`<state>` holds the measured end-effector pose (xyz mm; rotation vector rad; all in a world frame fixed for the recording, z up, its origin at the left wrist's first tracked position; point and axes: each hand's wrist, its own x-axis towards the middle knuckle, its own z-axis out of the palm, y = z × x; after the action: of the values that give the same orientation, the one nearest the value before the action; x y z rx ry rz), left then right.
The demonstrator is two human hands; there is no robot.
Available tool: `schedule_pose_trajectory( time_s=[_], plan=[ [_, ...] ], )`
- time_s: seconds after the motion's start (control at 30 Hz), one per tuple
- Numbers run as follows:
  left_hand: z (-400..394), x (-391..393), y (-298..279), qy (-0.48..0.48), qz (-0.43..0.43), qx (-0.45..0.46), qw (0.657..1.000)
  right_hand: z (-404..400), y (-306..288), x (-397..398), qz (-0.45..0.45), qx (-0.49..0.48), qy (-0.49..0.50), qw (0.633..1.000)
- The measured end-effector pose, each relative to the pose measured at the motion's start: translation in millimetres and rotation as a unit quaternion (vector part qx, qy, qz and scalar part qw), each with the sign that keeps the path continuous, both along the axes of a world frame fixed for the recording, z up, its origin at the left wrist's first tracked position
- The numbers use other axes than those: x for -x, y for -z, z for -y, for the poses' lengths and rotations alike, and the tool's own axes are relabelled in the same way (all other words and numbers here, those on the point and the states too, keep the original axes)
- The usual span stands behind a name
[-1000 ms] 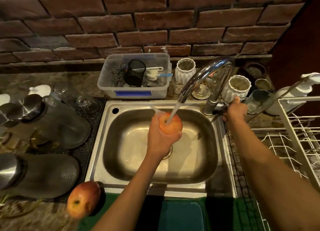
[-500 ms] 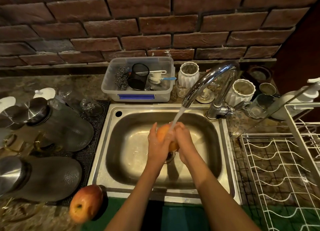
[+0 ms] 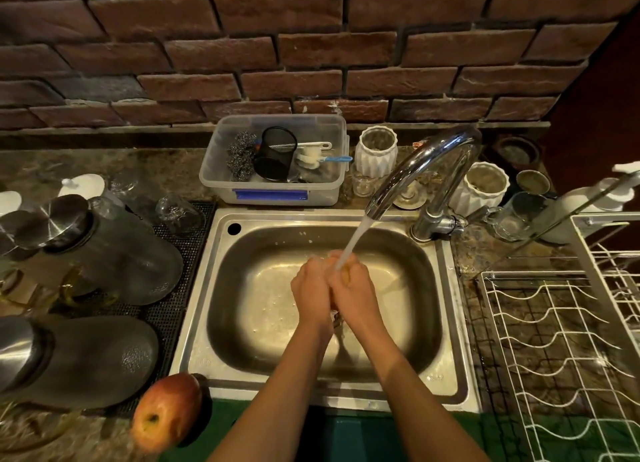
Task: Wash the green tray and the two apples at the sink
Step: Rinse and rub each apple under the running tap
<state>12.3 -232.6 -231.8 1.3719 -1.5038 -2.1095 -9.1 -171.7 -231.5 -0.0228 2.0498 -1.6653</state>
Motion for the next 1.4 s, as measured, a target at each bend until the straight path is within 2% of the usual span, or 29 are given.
schedule_pose_trajectory(
  time_s=[0.13, 0.23, 0.33, 0.4, 0.47, 0.53, 0.6, 0.67, 0.73, 0.77, 0.8, 0.87, 0.93, 0.97, 1.07, 1.17, 1.3, 1.4],
  plan=[
    [-3, -7, 6, 0.091, -0.004, 0.129, 0.987, 0, 0, 5, 0.054, -0.026, 0.043, 0.997],
    [-4, -15, 9, 0.125, -0.027, 0.18, 0.975, -1, -1, 17, 0.126, -0.074, -0.007, 0.989],
    [-2, -14, 9, 0.07, -0.024, 0.128, 0.989, -1, -1, 17, 0.158, -0.084, -0.022, 0.984],
    [3, -5, 7, 0.006, 0.017, 0.06, 0.998, -2, 3, 13, 0.151, -0.024, -0.02, 0.988],
    [7, 2, 0, -0.068, 0.044, -0.036, 0.996, -4, 4, 8, 0.104, 0.025, -0.058, 0.993],
    [10, 4, -3, -0.068, 0.045, -0.054, 0.995, -2, 6, 5, 0.04, 0.02, -0.079, 0.996],
    [8, 0, -2, -0.026, 0.033, -0.016, 0.999, 4, 1, 6, 0.008, -0.03, -0.047, 0.998],
    [4, -4, -2, 0.026, 0.016, 0.079, 0.996, 6, -1, 13, 0.024, -0.079, -0.025, 0.996],
    [3, -4, 2, 0.129, 0.018, 0.222, 0.966, 1, -3, 23, 0.091, -0.068, 0.0, 0.994],
    [2, -4, 2, 0.171, 0.025, 0.262, 0.949, -1, -5, 27, 0.123, -0.053, 0.001, 0.991],
    [3, -3, -1, 0.181, 0.031, 0.272, 0.945, -3, -8, 32, 0.14, -0.038, -0.015, 0.989],
    [4, 1, -4, 0.155, 0.022, 0.249, 0.956, -3, -13, 39, 0.143, -0.042, -0.043, 0.988],
    [2, 4, -4, 0.125, 0.013, 0.253, 0.959, 0, -14, 37, 0.149, -0.031, -0.027, 0.988],
    [1, 6, -6, 0.112, 0.027, 0.244, 0.963, 0, -13, 34, 0.149, -0.009, -0.014, 0.989],
    [4, 17, -12, 0.024, 0.097, 0.144, 0.984, -4, -3, 14, 0.119, 0.067, 0.009, 0.991],
    [4, 22, -9, 0.021, 0.134, 0.112, 0.984, -7, -2, 7, 0.102, 0.096, 0.011, 0.99],
    [-6, 10, -3, 0.047, 0.08, 0.182, 0.979, -5, -4, 9, 0.086, 0.08, 0.06, 0.991],
    [-4, 1, 9, 0.096, 0.097, 0.26, 0.956, -2, -3, 8, 0.132, 0.024, 0.074, 0.988]
  ],
)
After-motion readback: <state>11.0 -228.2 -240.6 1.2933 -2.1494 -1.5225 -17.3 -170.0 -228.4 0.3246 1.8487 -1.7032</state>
